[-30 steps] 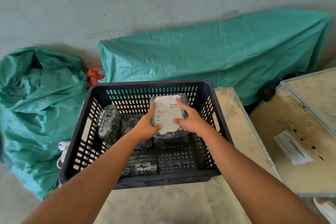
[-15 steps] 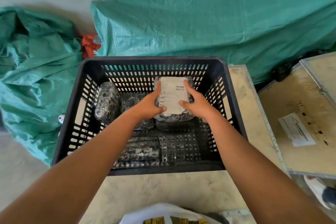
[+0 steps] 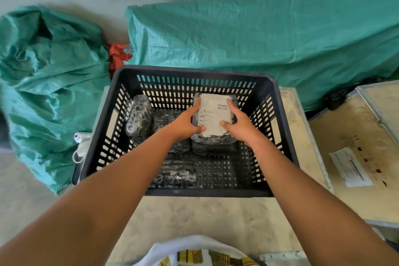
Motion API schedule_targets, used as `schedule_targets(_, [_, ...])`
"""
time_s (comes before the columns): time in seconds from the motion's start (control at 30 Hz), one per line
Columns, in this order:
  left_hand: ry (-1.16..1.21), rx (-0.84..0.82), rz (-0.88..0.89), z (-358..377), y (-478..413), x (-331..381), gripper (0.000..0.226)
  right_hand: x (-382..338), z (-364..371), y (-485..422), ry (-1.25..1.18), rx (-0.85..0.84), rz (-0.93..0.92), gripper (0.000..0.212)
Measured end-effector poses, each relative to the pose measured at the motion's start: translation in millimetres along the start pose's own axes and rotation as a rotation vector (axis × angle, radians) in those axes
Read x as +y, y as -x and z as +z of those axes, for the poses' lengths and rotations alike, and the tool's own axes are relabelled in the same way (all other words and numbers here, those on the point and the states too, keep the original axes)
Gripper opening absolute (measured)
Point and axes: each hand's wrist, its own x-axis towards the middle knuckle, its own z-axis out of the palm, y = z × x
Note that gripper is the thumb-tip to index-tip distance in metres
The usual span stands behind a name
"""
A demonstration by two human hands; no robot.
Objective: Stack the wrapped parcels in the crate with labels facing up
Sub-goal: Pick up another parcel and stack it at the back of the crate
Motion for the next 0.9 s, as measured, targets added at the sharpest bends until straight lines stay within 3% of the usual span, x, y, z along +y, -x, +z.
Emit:
schedule_targets(0.17, [-0.097,0.129,0.041,-16.6,27.4,8.5,0.083,-25.8,1.7,16.0,0.21,0.141,-0.029,0.087])
schedule_targets(0.3, [-0.185,0.25,0.106,-61.4,64.3,8.6,0.06,-57.6,17.6,35.6,0.224,0.248,-0.228,0.069])
schedule_targets(0.5, [-0.31,0.566,0.207,-126.6,125.1,-8.5,0.047,-98.4,83.7,40.8,0.142,0.084,-0.352,0.055])
schedule_targets(0.77, [-0.385,0.438,0.115,-140.6,145.2,-57.9,0.058,-84.2,157.5,21.9,0.259,-0.13,-0.322,0.055])
schedule_targets(0.9, [-0.294,0.38,0.003,-145.3,140.9,-72.7,0.062,-64.4,169.3,0.6,0.486,-0.25,-0.252,0.068])
